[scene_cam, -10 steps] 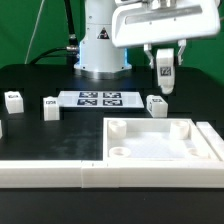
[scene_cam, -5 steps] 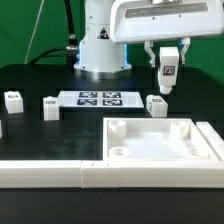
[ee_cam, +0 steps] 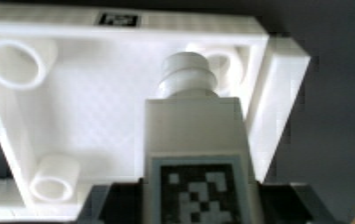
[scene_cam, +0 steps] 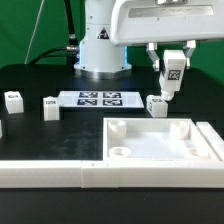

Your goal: Assemble one leg

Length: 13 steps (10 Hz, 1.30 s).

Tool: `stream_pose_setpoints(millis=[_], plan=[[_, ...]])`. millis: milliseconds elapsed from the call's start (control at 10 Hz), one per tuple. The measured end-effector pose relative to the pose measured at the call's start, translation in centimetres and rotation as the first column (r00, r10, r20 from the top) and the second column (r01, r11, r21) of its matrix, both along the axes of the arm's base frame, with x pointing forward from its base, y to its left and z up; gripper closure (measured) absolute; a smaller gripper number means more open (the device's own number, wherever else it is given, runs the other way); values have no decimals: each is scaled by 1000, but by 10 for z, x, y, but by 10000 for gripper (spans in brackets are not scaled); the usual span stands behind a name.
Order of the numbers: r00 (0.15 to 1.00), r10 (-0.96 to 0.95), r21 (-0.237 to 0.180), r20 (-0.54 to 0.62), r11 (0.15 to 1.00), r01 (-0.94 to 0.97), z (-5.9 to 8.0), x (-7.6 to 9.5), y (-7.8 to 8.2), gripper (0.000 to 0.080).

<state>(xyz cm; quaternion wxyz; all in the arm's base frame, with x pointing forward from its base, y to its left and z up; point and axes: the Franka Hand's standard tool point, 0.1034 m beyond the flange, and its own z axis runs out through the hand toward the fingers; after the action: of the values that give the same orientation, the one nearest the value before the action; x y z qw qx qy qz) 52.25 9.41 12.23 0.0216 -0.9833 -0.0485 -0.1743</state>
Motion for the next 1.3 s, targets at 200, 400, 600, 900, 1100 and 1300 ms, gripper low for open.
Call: stream_pose_setpoints(millis=[200, 400, 600, 900, 1100, 1300], plan=[[998, 48, -29, 30, 998, -47, 1, 30, -10, 509], [998, 53, -30, 25, 998, -52, -1, 26, -8, 509], [998, 56, -33, 33, 998, -55, -3, 27, -8, 509], [993, 74, -41, 91, 997, -70, -13, 55, 2, 509], [960, 78, -55, 268, 996, -66, -19, 75, 5, 509], [967, 87, -48, 241, 996, -78, -21, 91, 16, 509]])
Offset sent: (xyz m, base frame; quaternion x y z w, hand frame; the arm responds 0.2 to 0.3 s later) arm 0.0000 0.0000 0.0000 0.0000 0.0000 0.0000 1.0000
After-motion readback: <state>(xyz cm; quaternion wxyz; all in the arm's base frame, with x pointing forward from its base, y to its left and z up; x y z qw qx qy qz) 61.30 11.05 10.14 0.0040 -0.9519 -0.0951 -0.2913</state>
